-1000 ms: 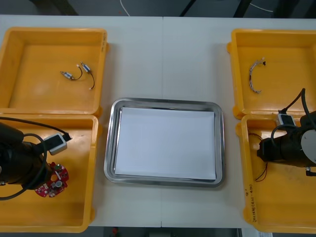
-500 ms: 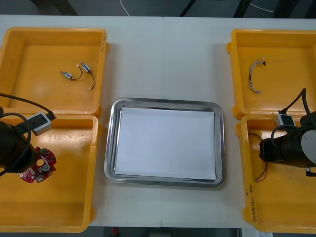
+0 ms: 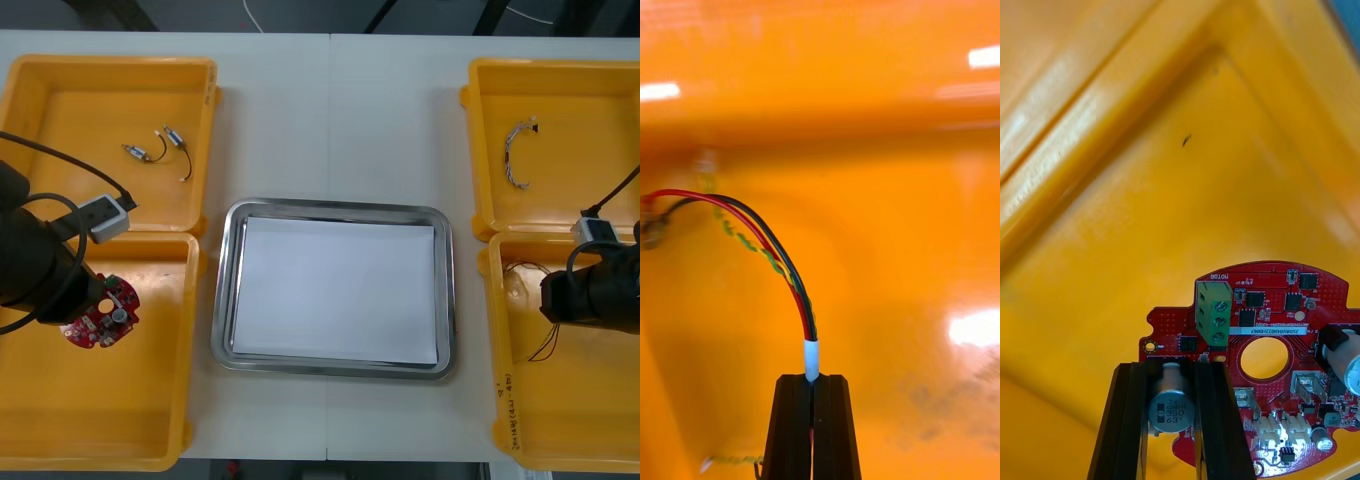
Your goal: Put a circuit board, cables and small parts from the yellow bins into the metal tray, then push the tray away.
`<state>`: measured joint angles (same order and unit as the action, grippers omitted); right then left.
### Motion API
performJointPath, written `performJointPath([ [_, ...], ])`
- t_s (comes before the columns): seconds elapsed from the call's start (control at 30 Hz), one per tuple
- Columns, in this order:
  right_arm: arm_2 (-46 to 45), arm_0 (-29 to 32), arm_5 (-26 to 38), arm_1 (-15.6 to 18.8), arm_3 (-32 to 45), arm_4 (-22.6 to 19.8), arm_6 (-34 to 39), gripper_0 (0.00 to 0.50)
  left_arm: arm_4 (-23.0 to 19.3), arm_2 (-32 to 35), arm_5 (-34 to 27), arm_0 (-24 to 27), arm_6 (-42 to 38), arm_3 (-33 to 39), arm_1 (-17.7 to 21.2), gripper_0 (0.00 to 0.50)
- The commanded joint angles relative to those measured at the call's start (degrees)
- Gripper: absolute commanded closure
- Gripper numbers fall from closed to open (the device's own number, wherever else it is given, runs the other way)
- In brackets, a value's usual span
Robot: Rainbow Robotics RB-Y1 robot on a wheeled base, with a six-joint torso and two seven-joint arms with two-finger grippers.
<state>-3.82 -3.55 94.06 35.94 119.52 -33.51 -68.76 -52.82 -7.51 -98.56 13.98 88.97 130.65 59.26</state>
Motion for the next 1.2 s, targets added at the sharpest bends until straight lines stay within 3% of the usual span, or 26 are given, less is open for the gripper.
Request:
performJointPath([
  [0.03, -6.2, 0.7, 4.2, 1.6, 6.3, -3.8, -0.9, 0.5, -0.6, -2.3, -2.7, 5.7, -13.3, 2.9, -2.6, 0.5],
  [0.17, -10.2, 0.6, 8.0, 3.6, 8.9, -8.8, -1.0, 0.5, -0.2, -5.0, -3.4, 8.4, -17.3, 3.0, -4.2, 0.5],
  [0.4, -17.5, 0.6, 14.8, 7.4, 13.1, -17.6, -1.1, 0.5, 4.8, -13.5, -3.6, 14.3, -28.2, 3.5, -9.0, 0.5],
  [0.6, -20.6, 0.6, 15.9, 12.2, 14.6, -21.9, -0.8, 0.5, 8.7, -20.1, -3.6, 18.2, -35.4, 3.1, -13.4, 0.5],
  [0.93, -21.0, 0.2, 15.9, 17.4, 16.0, -29.9, -2.5, 0.5, 15.4, -29.8, -3.6, 22.2, -44.6, 1.1, -19.0, 0.5],
  [1.2, -17.8, -0.4, 14.8, 23.3, 18.4, -31.2, -3.7, 0.5, 20.2, -35.5, -0.8, 22.7, -47.0, -2.9, -20.9, 0.5],
])
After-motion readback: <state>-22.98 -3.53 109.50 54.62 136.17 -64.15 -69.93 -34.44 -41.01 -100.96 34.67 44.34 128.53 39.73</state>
